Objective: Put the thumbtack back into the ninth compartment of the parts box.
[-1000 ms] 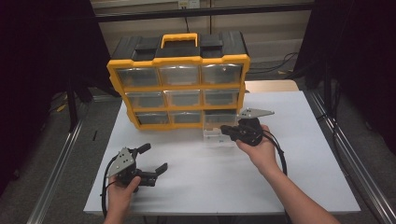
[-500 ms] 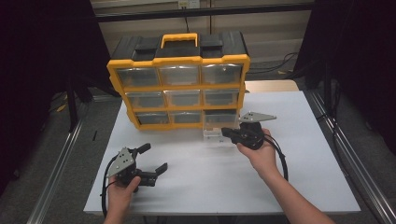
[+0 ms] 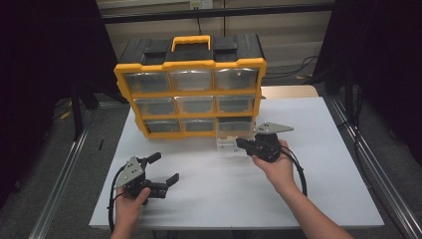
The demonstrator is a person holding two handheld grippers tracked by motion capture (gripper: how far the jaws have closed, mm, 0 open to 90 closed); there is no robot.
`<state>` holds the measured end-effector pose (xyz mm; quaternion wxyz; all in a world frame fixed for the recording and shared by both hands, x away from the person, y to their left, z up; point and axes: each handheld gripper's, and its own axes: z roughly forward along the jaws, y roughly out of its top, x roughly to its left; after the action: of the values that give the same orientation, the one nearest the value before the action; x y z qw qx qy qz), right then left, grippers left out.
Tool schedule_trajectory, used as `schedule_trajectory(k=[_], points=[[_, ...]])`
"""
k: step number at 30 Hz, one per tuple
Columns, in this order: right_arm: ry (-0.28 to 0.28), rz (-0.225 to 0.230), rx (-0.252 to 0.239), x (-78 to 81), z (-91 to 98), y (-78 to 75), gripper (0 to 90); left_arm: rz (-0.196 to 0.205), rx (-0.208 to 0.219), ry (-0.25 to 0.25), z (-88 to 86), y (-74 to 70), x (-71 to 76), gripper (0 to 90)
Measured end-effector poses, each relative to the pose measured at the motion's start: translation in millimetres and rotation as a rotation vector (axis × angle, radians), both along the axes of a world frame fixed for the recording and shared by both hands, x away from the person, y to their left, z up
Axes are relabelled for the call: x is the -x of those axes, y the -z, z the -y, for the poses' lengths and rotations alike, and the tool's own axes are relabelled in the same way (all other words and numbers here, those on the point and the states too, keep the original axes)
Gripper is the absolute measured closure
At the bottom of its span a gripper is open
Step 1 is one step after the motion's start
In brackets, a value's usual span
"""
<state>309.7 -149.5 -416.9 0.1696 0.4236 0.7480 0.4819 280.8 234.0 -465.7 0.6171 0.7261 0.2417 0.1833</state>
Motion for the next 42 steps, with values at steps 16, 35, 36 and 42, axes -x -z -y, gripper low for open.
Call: schedule_trajectory(k=[16, 35, 36, 42], points=[[0.002, 0.019, 0.019, 0.1, 0.1, 2.6, 90.0, 0.003, -0.028, -0.03, -0.7, -0.5, 2.2, 2.0], [0.009, 0.037, 0.057, -2.2, -4.7, 5.6, 90.0, 0.001, -0.009, -0.033, -0.3, -0.3, 1.7, 2.0], [0.013, 0.037, 0.055, -2.4, -5.1, 5.8, 90.0, 0.004, -0.012, -0.034, -0.6, -0.4, 1.5, 2.0], [0.011, 0.042, 0.058, -4.0, -5.8, 5.8, 90.0, 0.002, -0.015, -0.031, -0.8, -0.3, 1.9, 2.0]])
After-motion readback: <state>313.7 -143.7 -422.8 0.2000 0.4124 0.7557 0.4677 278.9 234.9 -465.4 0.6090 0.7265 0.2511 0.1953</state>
